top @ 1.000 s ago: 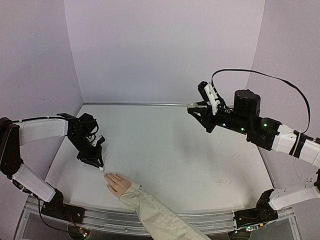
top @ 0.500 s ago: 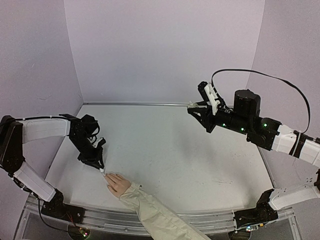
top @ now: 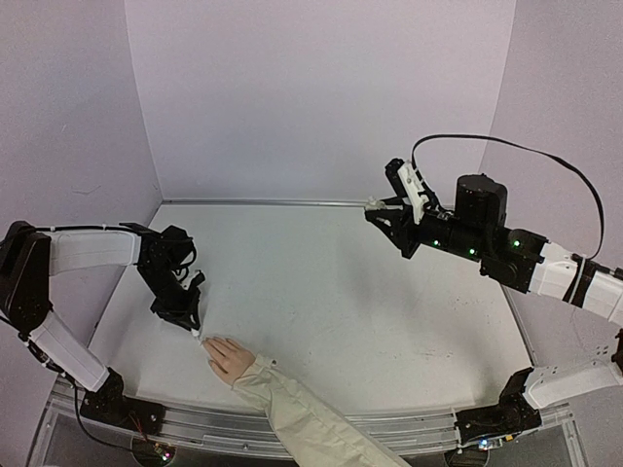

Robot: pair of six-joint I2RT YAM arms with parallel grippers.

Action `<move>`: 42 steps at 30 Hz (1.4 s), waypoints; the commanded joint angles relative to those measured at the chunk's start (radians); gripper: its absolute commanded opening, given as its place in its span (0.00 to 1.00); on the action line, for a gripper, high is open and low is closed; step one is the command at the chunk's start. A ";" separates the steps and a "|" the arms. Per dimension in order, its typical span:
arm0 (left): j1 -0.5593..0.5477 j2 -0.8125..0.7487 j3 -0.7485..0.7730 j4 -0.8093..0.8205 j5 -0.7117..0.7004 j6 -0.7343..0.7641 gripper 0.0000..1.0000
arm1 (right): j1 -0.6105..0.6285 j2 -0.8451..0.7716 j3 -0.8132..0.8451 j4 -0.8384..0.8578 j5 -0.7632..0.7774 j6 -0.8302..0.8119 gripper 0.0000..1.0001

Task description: Paint the nails

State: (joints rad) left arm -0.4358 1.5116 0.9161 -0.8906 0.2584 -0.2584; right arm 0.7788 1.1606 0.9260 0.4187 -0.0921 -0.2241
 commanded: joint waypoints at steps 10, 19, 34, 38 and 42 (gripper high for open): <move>-0.002 -0.079 0.075 -0.021 -0.040 0.005 0.00 | -0.009 -0.009 0.010 0.057 -0.003 -0.004 0.00; -0.003 -0.211 0.137 -0.038 0.007 0.009 0.00 | -0.010 0.002 0.009 0.066 -0.045 -0.003 0.00; -0.028 -0.348 0.365 0.340 0.528 0.100 0.00 | 0.040 0.220 0.005 0.350 -0.274 0.094 0.00; -0.069 -0.328 0.414 0.355 0.569 0.143 0.00 | 0.094 0.319 0.049 0.394 -0.307 0.082 0.00; -0.090 -0.310 0.425 0.355 0.593 0.154 0.00 | 0.133 0.407 0.105 0.422 -0.321 0.085 0.00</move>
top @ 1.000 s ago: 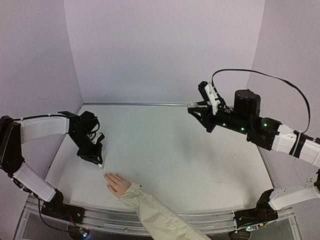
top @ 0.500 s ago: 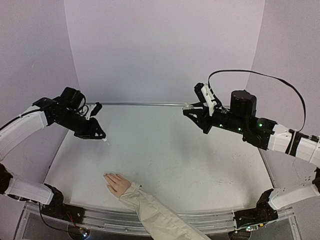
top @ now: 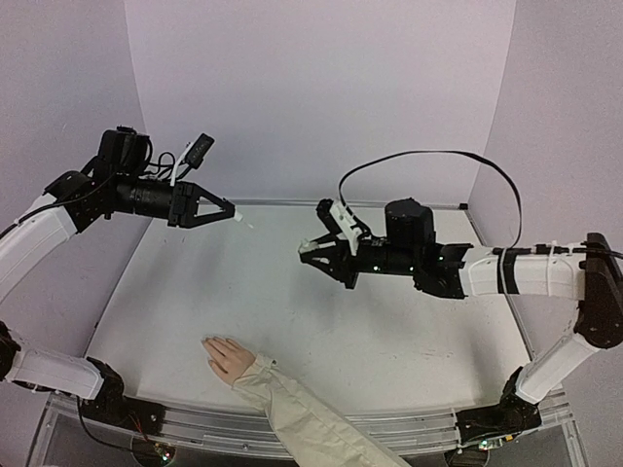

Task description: Paint the nails

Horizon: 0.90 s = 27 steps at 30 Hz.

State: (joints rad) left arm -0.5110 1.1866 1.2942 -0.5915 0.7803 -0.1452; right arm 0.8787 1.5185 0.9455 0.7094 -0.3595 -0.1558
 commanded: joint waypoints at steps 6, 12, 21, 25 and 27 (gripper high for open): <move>-0.033 0.019 0.032 0.057 0.048 0.029 0.00 | 0.061 0.113 0.148 0.145 -0.081 0.018 0.00; -0.037 0.028 0.030 0.056 0.029 0.022 0.00 | 0.066 0.162 0.194 0.146 -0.112 0.018 0.00; -0.047 0.053 0.034 0.055 0.008 0.024 0.00 | 0.075 0.202 0.241 0.147 -0.118 0.024 0.00; -0.049 0.063 0.034 0.052 -0.006 0.025 0.00 | 0.079 0.214 0.255 0.147 -0.123 0.024 0.00; -0.050 0.070 0.034 0.050 -0.009 0.025 0.00 | 0.081 0.219 0.261 0.147 -0.125 0.024 0.00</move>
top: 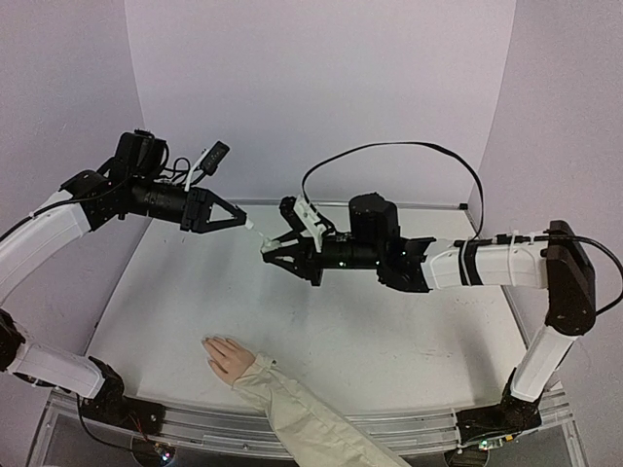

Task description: Paint the nails

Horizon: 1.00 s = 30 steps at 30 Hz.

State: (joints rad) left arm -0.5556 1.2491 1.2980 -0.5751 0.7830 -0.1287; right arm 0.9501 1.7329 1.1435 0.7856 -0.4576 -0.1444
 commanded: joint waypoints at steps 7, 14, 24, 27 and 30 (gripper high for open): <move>-0.010 0.013 0.029 0.022 -0.021 0.013 0.00 | 0.010 0.009 0.067 0.070 -0.022 0.011 0.00; -0.016 0.028 0.040 0.010 -0.023 0.018 0.00 | 0.010 0.013 0.070 0.071 -0.021 0.010 0.00; -0.032 0.036 0.041 -0.020 -0.031 0.036 0.00 | 0.009 0.014 0.077 0.070 -0.019 0.015 0.00; -0.037 0.038 0.045 -0.027 -0.033 0.040 0.00 | 0.009 0.018 0.083 0.071 -0.021 0.017 0.00; -0.046 0.045 0.053 -0.038 -0.041 0.047 0.00 | 0.009 0.022 0.089 0.069 -0.025 0.016 0.00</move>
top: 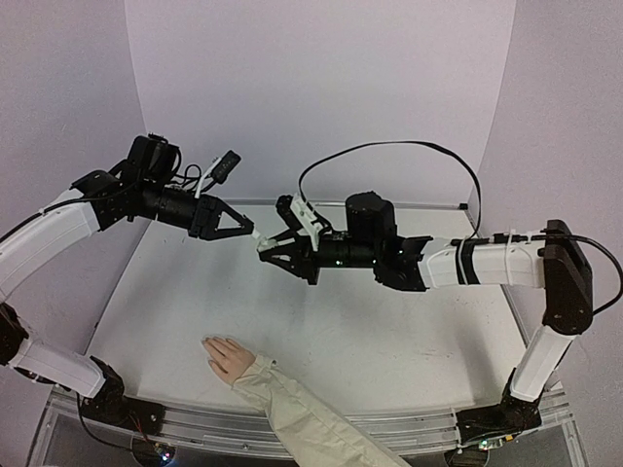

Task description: Paint the nails

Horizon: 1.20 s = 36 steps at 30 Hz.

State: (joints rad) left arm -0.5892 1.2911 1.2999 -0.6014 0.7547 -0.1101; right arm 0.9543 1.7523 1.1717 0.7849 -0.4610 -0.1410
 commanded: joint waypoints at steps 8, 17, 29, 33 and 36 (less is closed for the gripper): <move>-0.034 0.034 0.078 -0.073 -0.078 0.050 0.00 | 0.012 0.005 0.071 0.070 -0.016 0.012 0.00; -0.072 0.120 0.200 -0.259 -0.370 0.013 0.00 | 0.063 0.040 0.104 0.085 0.373 0.015 0.00; -0.073 0.290 0.276 -0.354 -0.568 -0.233 0.00 | 0.160 0.210 0.270 0.332 0.940 0.024 0.00; -0.074 0.322 0.267 -0.335 -0.563 -0.281 0.00 | 0.172 0.262 0.334 0.383 0.980 -0.006 0.00; -0.073 0.337 0.257 -0.331 -0.570 -0.310 0.00 | 0.175 0.282 0.369 0.402 1.015 -0.023 0.00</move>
State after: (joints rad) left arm -0.6571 1.5856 1.5585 -0.8593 0.2192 -0.3515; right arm 1.1213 2.0735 1.3949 0.8627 0.4469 -0.1455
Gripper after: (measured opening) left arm 0.143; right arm 0.219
